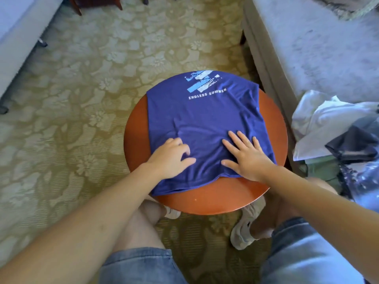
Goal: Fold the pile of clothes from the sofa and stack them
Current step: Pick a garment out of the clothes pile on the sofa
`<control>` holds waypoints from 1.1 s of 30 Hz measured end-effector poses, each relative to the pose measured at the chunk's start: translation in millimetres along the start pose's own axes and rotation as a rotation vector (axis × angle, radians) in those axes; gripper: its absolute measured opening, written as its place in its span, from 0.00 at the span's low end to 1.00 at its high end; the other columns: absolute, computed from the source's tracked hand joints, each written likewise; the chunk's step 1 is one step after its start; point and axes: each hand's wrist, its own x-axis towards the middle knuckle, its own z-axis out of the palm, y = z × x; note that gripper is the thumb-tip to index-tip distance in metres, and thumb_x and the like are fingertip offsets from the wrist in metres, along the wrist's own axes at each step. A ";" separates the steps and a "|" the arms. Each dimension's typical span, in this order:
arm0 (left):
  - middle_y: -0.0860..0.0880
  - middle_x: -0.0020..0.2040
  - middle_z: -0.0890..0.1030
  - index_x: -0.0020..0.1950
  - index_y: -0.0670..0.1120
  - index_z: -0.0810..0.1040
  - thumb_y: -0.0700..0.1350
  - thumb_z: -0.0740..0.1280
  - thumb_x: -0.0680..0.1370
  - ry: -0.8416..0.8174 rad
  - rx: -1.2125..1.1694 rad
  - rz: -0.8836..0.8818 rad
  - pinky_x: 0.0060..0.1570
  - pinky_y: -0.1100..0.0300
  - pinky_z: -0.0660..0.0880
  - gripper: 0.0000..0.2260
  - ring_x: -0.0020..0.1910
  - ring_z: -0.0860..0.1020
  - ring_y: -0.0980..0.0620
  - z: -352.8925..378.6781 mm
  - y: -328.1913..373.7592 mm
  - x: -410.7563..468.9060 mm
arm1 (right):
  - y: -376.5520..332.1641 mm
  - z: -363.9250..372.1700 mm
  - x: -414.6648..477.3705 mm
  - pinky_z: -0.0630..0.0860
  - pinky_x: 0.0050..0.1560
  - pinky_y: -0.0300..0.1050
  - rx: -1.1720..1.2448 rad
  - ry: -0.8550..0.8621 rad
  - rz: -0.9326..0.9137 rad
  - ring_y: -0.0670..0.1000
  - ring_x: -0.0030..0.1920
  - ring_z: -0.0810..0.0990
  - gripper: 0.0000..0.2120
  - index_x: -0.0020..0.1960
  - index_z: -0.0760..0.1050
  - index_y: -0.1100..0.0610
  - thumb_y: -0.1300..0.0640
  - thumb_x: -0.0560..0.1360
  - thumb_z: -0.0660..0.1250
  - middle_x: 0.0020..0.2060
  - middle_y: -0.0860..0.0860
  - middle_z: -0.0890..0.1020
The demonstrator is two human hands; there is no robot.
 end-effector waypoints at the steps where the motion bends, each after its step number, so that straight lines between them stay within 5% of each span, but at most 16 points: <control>1: 0.54 0.50 0.71 0.53 0.51 0.77 0.62 0.66 0.75 -0.036 0.001 -0.012 0.51 0.55 0.70 0.17 0.56 0.69 0.51 2.9 1.2 -12.3 | -3.6 -1.7 -1.3 0.43 0.75 0.63 -0.013 -0.018 0.004 0.55 0.78 0.42 0.52 0.79 0.45 0.48 0.22 0.64 0.25 0.79 0.51 0.43; 3: 0.55 0.48 0.70 0.51 0.52 0.75 0.65 0.69 0.71 -0.076 0.013 -0.038 0.48 0.57 0.69 0.19 0.53 0.69 0.53 8.1 3.2 -33.4 | -10.5 -5.0 -12.8 0.44 0.75 0.61 -0.016 -0.032 -0.016 0.54 0.78 0.43 0.42 0.79 0.47 0.49 0.27 0.73 0.39 0.79 0.52 0.44; 7: 0.54 0.57 0.69 0.64 0.53 0.72 0.62 0.72 0.69 -0.072 -0.013 -0.102 0.57 0.56 0.70 0.27 0.61 0.66 0.52 18.1 0.9 -58.9 | -2.3 4.7 -50.2 0.53 0.74 0.63 0.037 0.051 -0.063 0.57 0.78 0.54 0.40 0.77 0.61 0.52 0.29 0.72 0.51 0.78 0.54 0.56; 10: 0.53 0.60 0.70 0.69 0.52 0.71 0.58 0.71 0.73 -0.039 -0.017 -0.114 0.60 0.56 0.70 0.26 0.62 0.66 0.51 20.8 -1.8 -63.8 | 15.3 16.4 -67.3 0.69 0.66 0.65 0.005 0.154 -0.095 0.62 0.72 0.67 0.30 0.69 0.73 0.57 0.44 0.72 0.72 0.72 0.59 0.68; 12: 0.54 0.59 0.72 0.67 0.52 0.74 0.53 0.68 0.76 -0.024 -0.006 -0.097 0.59 0.55 0.71 0.20 0.61 0.68 0.51 19.1 -4.6 -64.2 | 25.2 18.1 -69.9 0.77 0.56 0.63 0.030 0.278 -0.116 0.64 0.63 0.77 0.22 0.60 0.80 0.59 0.54 0.69 0.77 0.63 0.60 0.77; 17: 0.55 0.55 0.75 0.57 0.51 0.79 0.45 0.64 0.78 0.043 0.029 -0.071 0.53 0.54 0.74 0.09 0.58 0.72 0.52 17.4 -12.8 -68.2 | 27.3 12.4 -78.9 0.81 0.46 0.53 0.077 0.466 -0.008 0.61 0.48 0.82 0.11 0.50 0.83 0.59 0.64 0.68 0.76 0.50 0.56 0.83; 24: 0.56 0.48 0.75 0.55 0.53 0.81 0.46 0.63 0.77 0.007 0.096 -0.091 0.49 0.57 0.73 0.11 0.54 0.74 0.52 14.9 -8.8 -72.0 | 38.2 7.9 -77.1 0.78 0.52 0.54 0.142 0.360 0.114 0.61 0.52 0.78 0.11 0.54 0.82 0.60 0.61 0.72 0.72 0.51 0.56 0.80; 27: 0.54 0.42 0.79 0.47 0.51 0.83 0.43 0.64 0.75 0.040 -0.014 -0.191 0.45 0.57 0.74 0.08 0.48 0.77 0.48 8.7 -3.5 -74.0 | 39.2 1.8 -80.2 0.76 0.55 0.53 0.144 0.268 0.110 0.59 0.55 0.76 0.13 0.57 0.82 0.58 0.59 0.73 0.70 0.54 0.55 0.79; 30: 0.54 0.36 0.80 0.40 0.52 0.78 0.42 0.64 0.75 0.140 -0.170 -0.288 0.41 0.56 0.75 0.06 0.42 0.78 0.46 2.7 0.6 -75.1 | 38.2 -3.4 -80.9 0.75 0.53 0.51 0.169 0.293 0.136 0.60 0.52 0.78 0.08 0.50 0.85 0.56 0.61 0.74 0.68 0.48 0.55 0.80; 33: 0.54 0.36 0.79 0.41 0.51 0.76 0.39 0.63 0.76 0.222 -0.336 -0.377 0.42 0.56 0.72 0.08 0.42 0.78 0.47 -7.0 8.2 -72.1 | 31.9 -14.5 -77.1 0.72 0.50 0.46 0.449 0.354 0.271 0.57 0.48 0.78 0.07 0.46 0.83 0.61 0.64 0.75 0.66 0.45 0.56 0.81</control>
